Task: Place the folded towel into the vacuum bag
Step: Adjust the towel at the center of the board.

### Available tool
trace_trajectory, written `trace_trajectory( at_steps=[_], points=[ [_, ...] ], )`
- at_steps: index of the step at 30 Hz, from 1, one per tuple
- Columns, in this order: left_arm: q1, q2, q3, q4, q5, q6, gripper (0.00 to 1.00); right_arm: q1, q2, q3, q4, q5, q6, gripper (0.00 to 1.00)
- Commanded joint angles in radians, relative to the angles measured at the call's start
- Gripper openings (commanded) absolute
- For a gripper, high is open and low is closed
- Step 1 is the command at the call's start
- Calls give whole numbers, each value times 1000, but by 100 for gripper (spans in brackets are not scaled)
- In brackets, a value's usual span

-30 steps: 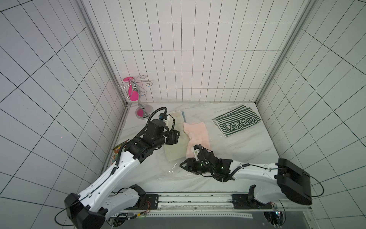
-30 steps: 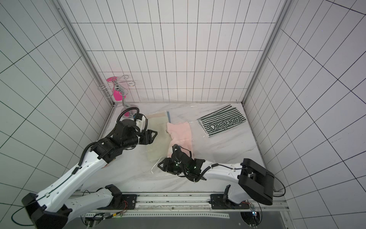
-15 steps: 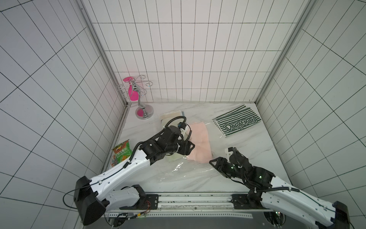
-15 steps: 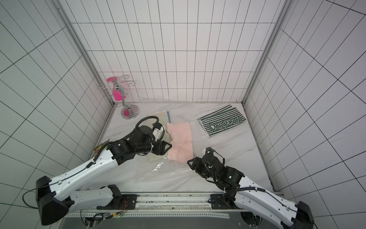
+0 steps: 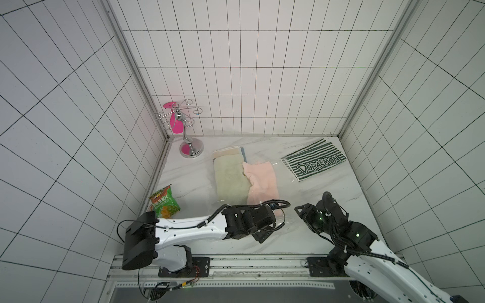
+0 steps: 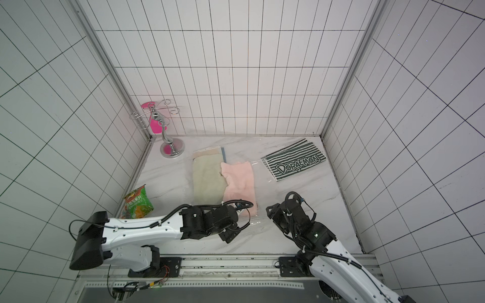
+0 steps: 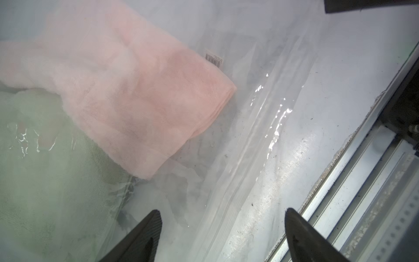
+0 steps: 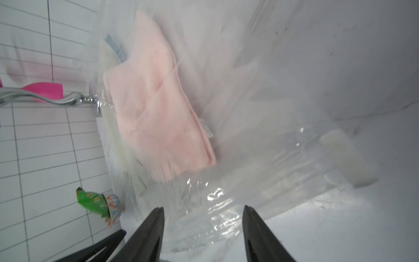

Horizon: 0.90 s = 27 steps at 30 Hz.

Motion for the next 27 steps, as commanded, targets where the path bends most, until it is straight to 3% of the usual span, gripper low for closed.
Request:
trace_trajectory(
  at_steps=[1, 5, 10, 15, 19, 24, 27],
  points=[
    [66, -2, 70, 56, 6, -3, 86, -178, 142, 128, -47, -94, -199, 59],
    [247, -6, 121, 81, 158, -31, 85, -427, 371, 282, -30, -132, -392, 61],
    [418, -6, 155, 143, 284, -31, 85, -613, 682, 450, 72, -81, -459, 67],
    [506, 35, 176, 158, 311, -39, 85, -619, 1027, 654, 95, -56, -415, 68],
    [564, 55, 187, 146, 370, -59, 84, -610, 1159, 700, 197, -81, -303, 68],
    [589, 59, 197, 154, 394, -66, 84, -603, 1325, 809, 193, -116, -208, 67],
    [602, 49, 199, 156, 393, -67, 84, -604, 1372, 805, 202, -103, -147, 61]
  ],
)
